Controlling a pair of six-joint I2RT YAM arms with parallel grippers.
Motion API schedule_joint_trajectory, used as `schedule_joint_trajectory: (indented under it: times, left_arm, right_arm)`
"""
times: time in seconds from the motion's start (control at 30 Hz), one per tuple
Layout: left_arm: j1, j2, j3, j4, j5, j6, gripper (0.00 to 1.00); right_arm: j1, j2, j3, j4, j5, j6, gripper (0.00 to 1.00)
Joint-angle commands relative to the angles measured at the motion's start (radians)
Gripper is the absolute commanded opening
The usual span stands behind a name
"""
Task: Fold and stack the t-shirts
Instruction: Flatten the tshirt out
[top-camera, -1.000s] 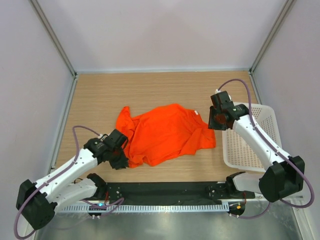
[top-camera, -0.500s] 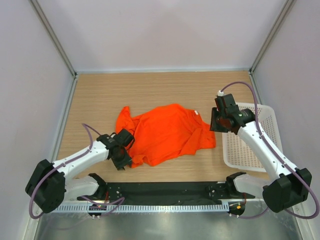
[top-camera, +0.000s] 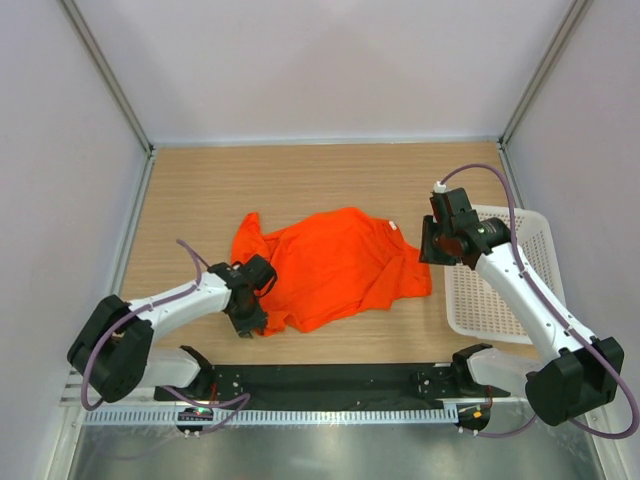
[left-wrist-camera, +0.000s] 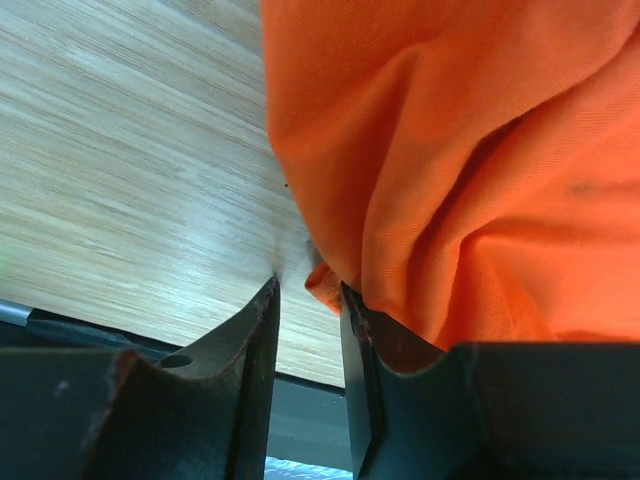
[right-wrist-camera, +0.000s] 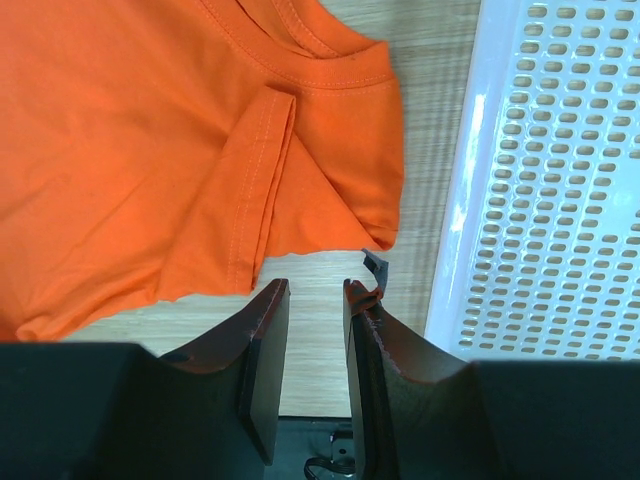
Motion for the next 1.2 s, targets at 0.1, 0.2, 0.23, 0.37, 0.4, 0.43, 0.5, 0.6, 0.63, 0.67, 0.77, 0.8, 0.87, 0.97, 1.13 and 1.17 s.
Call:
schedule_joint_trajectory:
  times: [0.1,0.2,0.23,0.37,0.4,0.43,0.5,0.6,0.63,0.67,0.77,0.8,0.87,0.97,1.13,1.17]
  left_arm:
    - [0.007,0.043,0.017,0.046,-0.061,0.028,0.2]
    - [0.007,0.053,0.033,0.044,-0.074,0.054,0.09]
    - [0.007,0.059,0.037,0.04,-0.077,0.058,0.0]
    - [0.007,0.044,0.06,0.01,-0.082,0.074,0.0]
    - [0.007,0.036,0.062,0.006,-0.082,0.075,0.0]
    - [0.007,0.028,0.063,0.004,-0.081,0.075,0.0]
    - [0.007,0.004,0.063,0.006,-0.071,0.075,0.0]
    - [0.007,-0.016,0.063,0.004,-0.059,0.074,0.0]
    - [0.007,-0.019,0.063,0.004,-0.051,0.075,0.0]
    - [0.007,-0.027,0.065,0.004,-0.047,0.075,0.0]
    - [0.007,-0.035,0.066,-0.003,-0.039,0.082,0.0]
    - [0.007,-0.041,0.066,-0.003,-0.038,0.085,0.0]
    - [0.007,-0.042,0.066,-0.005,-0.03,0.094,0.0]
    - [0.007,-0.05,0.065,-0.013,-0.027,0.098,0.0]
    - [0.007,-0.07,0.066,-0.02,-0.021,0.105,0.0]
    - [0.007,-0.075,0.066,-0.019,-0.019,0.108,0.0]
  right_arm:
    - [0.003,-0.002,0.008,0.015,-0.037,0.0,0.35]
    - [0.005,0.006,0.007,0.021,-0.053,-0.001,0.35]
    - [0.006,0.015,0.008,0.024,-0.059,0.002,0.35]
    - [0.008,0.081,0.004,0.062,-0.163,0.035,0.36]
    - [0.008,0.096,0.002,0.074,-0.178,0.046,0.36]
    - [0.008,0.115,-0.007,0.093,-0.186,0.075,0.38]
    - [0.008,0.174,-0.008,0.123,-0.163,0.095,0.42]
    - [0.007,0.246,0.004,0.166,-0.157,0.112,0.46]
    - [0.007,0.263,0.007,0.183,-0.15,0.115,0.47]
    - [0.007,0.283,0.011,0.191,-0.14,0.118,0.47]
    - [0.002,0.345,0.03,0.206,-0.088,0.115,0.48]
    - [-0.001,0.357,0.036,0.209,-0.084,0.112,0.48]
    - [-0.004,0.386,0.042,0.219,-0.065,0.112,0.48]
    - [-0.009,0.431,0.044,0.234,-0.065,0.114,0.48]
    - [-0.018,0.48,0.045,0.277,-0.054,0.12,0.47]
    - [-0.017,0.484,0.047,0.298,-0.057,0.112,0.47]
